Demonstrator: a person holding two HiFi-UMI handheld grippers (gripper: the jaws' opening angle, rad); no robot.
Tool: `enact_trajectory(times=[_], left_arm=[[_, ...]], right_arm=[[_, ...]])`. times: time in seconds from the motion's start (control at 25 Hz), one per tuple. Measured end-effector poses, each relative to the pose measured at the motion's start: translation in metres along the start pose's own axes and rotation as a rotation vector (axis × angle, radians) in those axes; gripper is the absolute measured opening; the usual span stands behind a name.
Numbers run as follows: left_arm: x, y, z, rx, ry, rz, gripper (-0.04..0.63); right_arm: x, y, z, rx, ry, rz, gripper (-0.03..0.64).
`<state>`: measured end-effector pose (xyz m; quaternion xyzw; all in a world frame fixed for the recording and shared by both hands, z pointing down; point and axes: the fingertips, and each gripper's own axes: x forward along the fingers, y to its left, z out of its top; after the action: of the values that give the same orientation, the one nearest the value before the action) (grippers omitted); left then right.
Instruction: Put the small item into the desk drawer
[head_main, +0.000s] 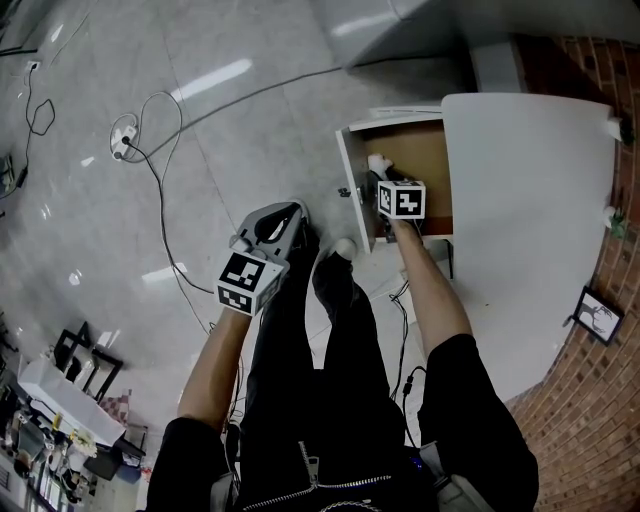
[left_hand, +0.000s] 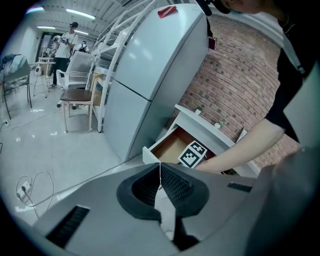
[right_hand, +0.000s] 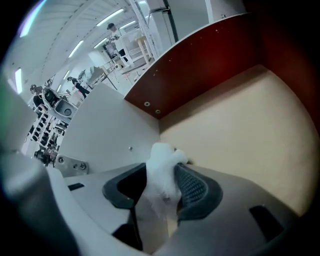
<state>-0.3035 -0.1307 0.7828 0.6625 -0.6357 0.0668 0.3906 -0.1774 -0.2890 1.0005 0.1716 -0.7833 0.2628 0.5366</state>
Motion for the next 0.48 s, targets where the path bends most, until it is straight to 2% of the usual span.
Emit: enact_trajectory(times=[0.16, 0.32, 0.48], left_arm=[[-0.002, -0.002, 0.003, -0.001, -0.002, -0.003, 0.021], [-0.008, -0.01, 0.01, 0.01, -0.001, -0.01, 0.021], [-0.016, -0.022, 0.027, 0.028, -0.011, -0.018, 0.021]], right_arm=[[-0.011, 0.002, 0.003, 0.019, -0.019, -0.015, 0.192], [-0.031, 0.011, 0.008, 0.048, -0.057, -0.01, 0.162], [-0.06, 0.026, 0.011, 0.018, -0.102, 0.016, 0.122]])
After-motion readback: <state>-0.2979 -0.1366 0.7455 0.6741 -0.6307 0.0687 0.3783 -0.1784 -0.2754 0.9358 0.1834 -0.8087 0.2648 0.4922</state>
